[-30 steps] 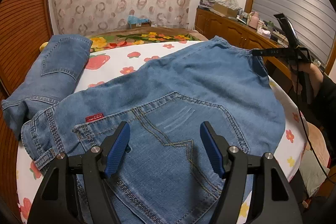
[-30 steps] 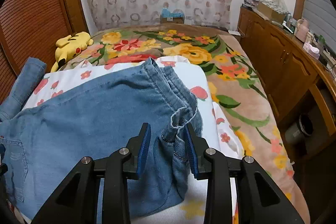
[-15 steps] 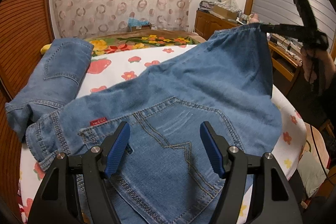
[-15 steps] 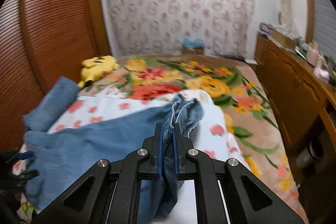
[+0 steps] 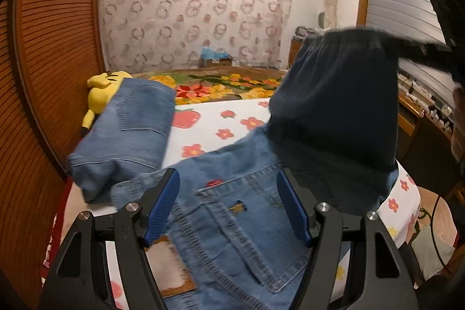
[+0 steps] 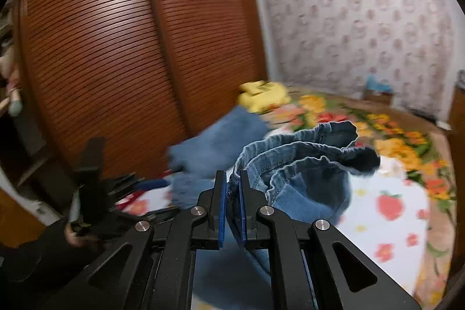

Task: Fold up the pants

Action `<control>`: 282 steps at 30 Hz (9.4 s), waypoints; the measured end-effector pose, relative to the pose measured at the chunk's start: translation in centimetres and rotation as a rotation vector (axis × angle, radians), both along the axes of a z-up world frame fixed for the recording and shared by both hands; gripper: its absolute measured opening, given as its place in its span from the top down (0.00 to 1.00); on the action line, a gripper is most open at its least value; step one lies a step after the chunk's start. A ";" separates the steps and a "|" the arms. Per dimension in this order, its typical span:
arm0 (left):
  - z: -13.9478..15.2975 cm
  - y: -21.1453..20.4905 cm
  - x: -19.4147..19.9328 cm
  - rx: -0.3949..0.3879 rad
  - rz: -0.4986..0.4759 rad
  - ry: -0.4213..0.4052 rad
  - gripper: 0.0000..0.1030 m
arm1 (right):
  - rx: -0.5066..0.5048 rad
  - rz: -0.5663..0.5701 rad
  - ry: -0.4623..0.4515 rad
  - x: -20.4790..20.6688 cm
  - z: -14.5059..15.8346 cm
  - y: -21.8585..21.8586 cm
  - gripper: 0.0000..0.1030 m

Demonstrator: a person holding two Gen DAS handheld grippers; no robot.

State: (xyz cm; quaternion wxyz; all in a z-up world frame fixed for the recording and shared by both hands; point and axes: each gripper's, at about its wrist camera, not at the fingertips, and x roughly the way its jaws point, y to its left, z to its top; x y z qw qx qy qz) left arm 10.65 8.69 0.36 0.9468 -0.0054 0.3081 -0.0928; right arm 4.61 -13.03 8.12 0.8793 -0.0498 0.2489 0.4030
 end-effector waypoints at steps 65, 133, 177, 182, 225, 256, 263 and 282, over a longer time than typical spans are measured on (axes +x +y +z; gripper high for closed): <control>-2.3 8.6 -1.8 -0.055 0.094 0.116 0.44 | -0.109 -0.219 0.102 2.0 -9.2 3.9 0.64; -6.3 -2.9 2.5 0.205 -0.108 0.163 0.76 | -0.131 -0.274 0.088 -1.3 -11.7 2.4 0.40; -3.4 8.2 1.4 -0.027 0.131 0.068 0.33 | -0.126 -0.230 0.127 11.2 -10.3 4.9 0.40; -5.0 7.5 1.8 -0.023 0.135 0.096 0.33 | -0.113 -0.191 0.178 14.6 -11.4 6.6 0.40; -5.1 2.1 6.2 0.050 -0.025 0.046 0.33 | -0.143 -0.417 0.214 12.7 -11.9 -5.4 0.74; -9.4 2.6 1.7 0.052 -0.070 0.148 0.33 | -0.174 -0.391 0.202 6.3 -13.0 -6.6 0.74; -7.0 0.7 -0.3 -0.009 -0.069 0.048 0.33 | -0.142 -0.434 0.146 3.1 -12.4 -8.3 0.52; -10.3 -2.2 -0.8 -0.042 -0.091 0.193 0.44 | -0.118 -0.427 0.195 -0.7 -15.1 -7.8 0.44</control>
